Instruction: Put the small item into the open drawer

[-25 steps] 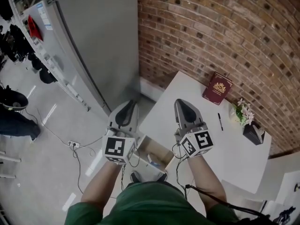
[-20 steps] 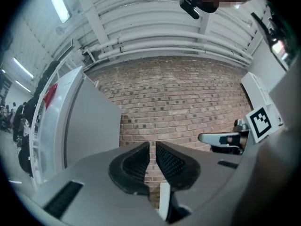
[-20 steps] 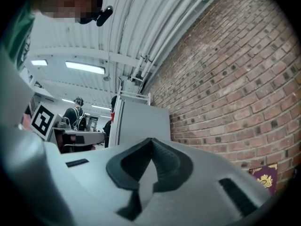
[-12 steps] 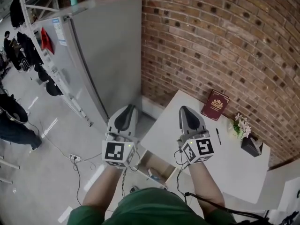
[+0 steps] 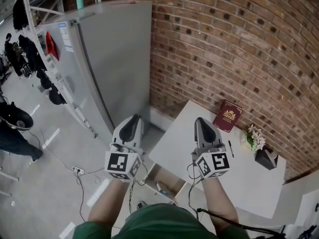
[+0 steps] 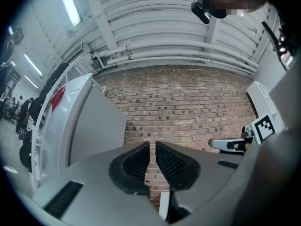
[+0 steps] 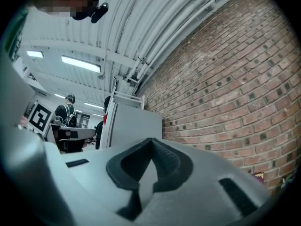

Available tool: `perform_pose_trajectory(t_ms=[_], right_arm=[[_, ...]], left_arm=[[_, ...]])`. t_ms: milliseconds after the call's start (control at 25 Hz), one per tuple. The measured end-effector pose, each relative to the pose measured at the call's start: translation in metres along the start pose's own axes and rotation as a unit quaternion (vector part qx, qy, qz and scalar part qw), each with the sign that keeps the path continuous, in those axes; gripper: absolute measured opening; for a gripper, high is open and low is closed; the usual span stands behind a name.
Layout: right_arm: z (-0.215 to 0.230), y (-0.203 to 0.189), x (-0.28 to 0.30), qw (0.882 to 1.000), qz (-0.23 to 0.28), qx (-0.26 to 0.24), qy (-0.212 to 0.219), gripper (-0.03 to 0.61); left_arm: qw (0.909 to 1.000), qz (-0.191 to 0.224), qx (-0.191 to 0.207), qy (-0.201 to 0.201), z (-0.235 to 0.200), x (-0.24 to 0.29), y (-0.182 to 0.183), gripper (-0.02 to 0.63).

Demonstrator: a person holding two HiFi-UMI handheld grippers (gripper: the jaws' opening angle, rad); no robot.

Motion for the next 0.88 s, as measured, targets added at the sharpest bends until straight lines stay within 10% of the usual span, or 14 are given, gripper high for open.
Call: perform_pose_trajectory(t_ms=[880], right_arm=[[0.011,0.002,-0.011,1.0,0.001,-0.026,0.0,0.005]], left_arm=[[0.9999,-0.013,0.009,-0.001,0.005,0.003,-0.008,0.038]])
Point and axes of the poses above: the fingertips, and each gripper's own axes: x forward along the fingers, z to its right, y out of its top, the point moved 8 cm from there along -x, backward along the fingers, and after that the axes turned 7 degrees about x, right-handed, at the moved point
